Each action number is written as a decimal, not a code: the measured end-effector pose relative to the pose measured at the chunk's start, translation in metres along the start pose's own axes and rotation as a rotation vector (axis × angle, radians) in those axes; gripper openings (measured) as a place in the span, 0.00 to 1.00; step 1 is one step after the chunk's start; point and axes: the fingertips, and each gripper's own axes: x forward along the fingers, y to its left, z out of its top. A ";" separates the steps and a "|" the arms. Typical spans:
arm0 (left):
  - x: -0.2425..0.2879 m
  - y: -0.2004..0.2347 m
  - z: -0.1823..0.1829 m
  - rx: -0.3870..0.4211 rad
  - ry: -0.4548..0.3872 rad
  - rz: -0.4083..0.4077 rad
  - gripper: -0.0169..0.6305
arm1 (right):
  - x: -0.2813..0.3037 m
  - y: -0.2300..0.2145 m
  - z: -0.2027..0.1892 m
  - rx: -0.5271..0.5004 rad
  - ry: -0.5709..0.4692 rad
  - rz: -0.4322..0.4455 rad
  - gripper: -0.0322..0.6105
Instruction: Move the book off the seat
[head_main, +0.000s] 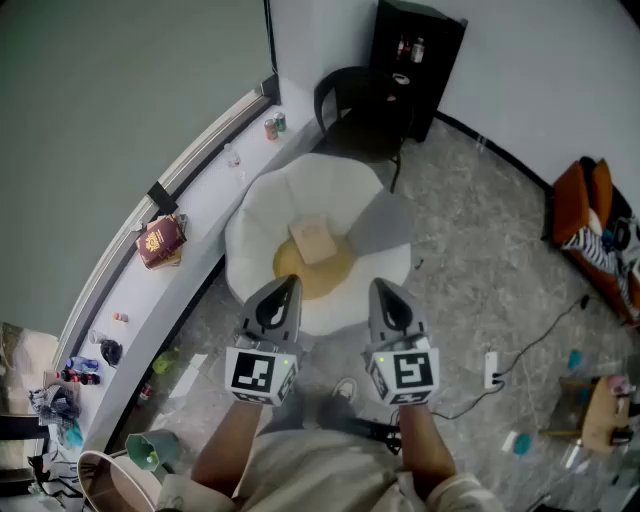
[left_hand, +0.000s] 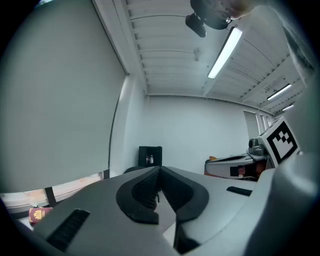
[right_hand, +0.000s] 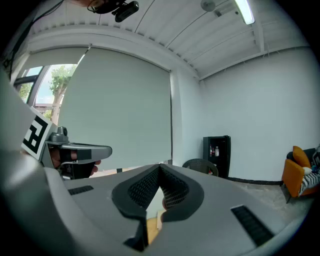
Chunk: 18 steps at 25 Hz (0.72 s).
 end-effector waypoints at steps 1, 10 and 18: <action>0.002 -0.002 0.000 -0.001 0.001 -0.001 0.04 | 0.000 -0.003 -0.001 0.003 -0.001 0.005 0.05; 0.025 -0.025 -0.004 0.008 0.011 0.006 0.04 | 0.002 -0.032 -0.010 0.020 0.006 0.034 0.05; 0.041 -0.043 -0.006 0.024 0.024 0.053 0.04 | 0.005 -0.063 -0.022 0.065 0.021 0.072 0.05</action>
